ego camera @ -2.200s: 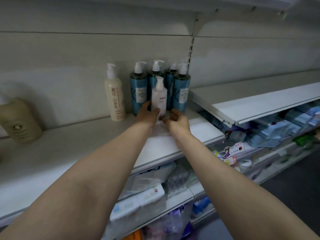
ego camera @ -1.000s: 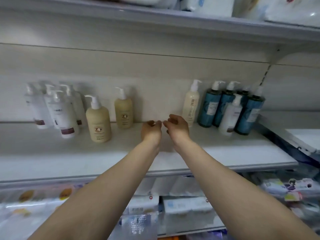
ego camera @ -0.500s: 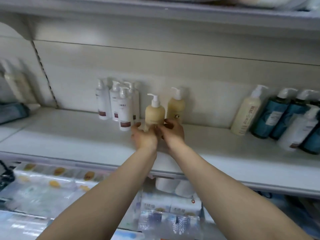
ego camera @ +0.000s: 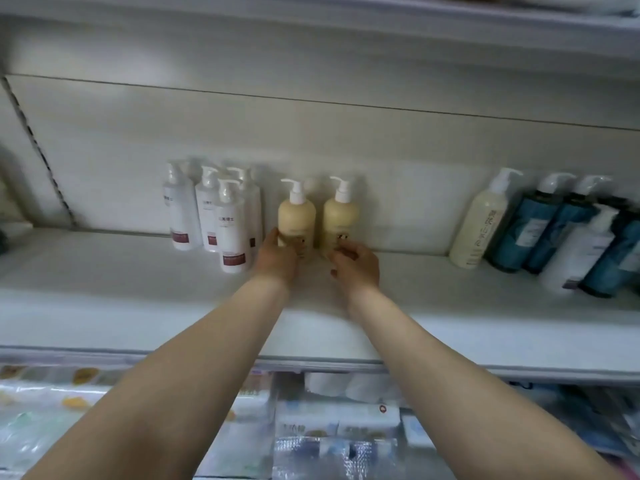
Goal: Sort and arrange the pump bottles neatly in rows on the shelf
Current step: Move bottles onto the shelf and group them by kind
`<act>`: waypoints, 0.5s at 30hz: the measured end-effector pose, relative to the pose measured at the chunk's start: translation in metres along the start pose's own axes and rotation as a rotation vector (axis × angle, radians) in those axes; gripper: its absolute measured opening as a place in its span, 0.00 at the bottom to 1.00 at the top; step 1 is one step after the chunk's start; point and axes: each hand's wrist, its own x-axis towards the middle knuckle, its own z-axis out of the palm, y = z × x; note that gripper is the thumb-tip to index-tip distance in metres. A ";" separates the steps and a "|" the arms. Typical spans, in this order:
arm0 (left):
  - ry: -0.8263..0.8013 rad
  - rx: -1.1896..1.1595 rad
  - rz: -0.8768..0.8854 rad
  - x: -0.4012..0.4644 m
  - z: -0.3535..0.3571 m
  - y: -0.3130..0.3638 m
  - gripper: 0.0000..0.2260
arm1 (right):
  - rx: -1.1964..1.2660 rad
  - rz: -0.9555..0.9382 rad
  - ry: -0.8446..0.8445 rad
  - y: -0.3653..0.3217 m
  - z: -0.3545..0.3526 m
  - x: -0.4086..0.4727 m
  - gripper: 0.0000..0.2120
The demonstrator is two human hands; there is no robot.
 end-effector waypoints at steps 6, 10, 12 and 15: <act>-0.025 0.088 -0.017 0.031 0.019 -0.009 0.30 | 0.065 0.028 0.076 -0.001 -0.041 0.013 0.08; 0.043 0.184 -0.026 0.024 0.024 0.002 0.27 | 0.105 0.040 0.112 -0.003 -0.063 0.021 0.11; 0.069 0.189 -0.001 0.012 0.030 0.007 0.26 | 0.116 0.042 0.112 -0.002 -0.071 0.023 0.12; 0.280 0.110 0.022 -0.016 0.042 0.027 0.31 | 0.140 0.040 0.111 -0.001 -0.084 0.027 0.12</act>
